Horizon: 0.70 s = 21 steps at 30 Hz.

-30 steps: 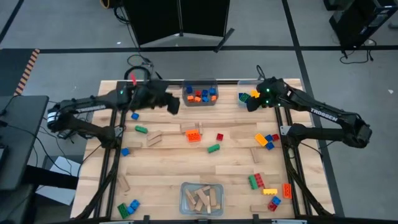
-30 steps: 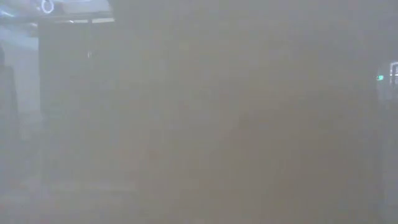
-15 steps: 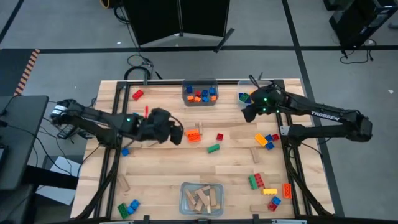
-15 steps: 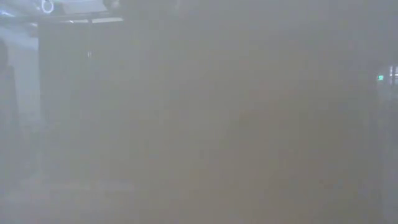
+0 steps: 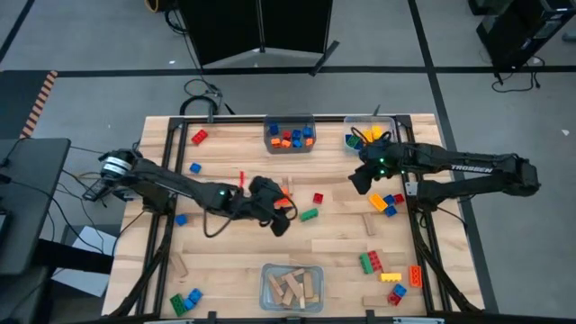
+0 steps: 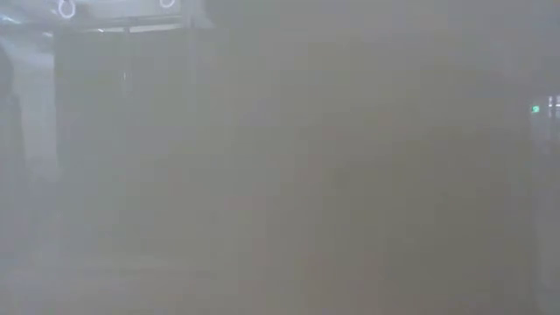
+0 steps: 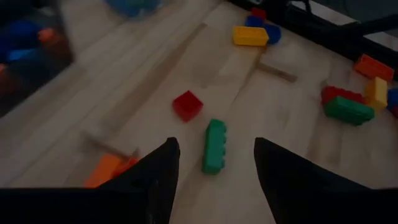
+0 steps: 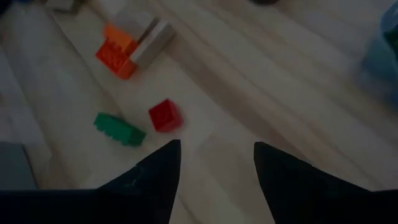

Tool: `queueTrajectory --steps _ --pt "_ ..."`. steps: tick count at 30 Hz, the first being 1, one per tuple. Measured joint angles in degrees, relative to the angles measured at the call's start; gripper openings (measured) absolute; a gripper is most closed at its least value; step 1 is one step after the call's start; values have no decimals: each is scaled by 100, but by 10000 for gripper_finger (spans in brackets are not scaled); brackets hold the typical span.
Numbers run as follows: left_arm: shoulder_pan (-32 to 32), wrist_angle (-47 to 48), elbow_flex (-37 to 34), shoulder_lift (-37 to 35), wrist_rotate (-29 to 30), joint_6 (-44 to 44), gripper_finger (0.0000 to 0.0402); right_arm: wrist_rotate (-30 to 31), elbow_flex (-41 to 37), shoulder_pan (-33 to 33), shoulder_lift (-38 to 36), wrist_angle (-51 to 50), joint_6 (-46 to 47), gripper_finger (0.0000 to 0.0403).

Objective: Sort blocks by size
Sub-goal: Put the large green game piece into the transparent bin

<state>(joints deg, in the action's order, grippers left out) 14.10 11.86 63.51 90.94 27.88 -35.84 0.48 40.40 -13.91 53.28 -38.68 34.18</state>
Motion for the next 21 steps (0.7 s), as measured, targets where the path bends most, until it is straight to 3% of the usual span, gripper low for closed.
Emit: queueTrajectory --steps 6,13,21 --pt "-168 -416 77 584 -724 417 214 1 0 343 0 -150 320 217" --pt "-489 -414 708 1466 -1449 873 214 194 0 730 0 -157 523 217" --pt "-729 125 1503 2357 -1619 1181 214 451 0 1123 0 -208 820 217"
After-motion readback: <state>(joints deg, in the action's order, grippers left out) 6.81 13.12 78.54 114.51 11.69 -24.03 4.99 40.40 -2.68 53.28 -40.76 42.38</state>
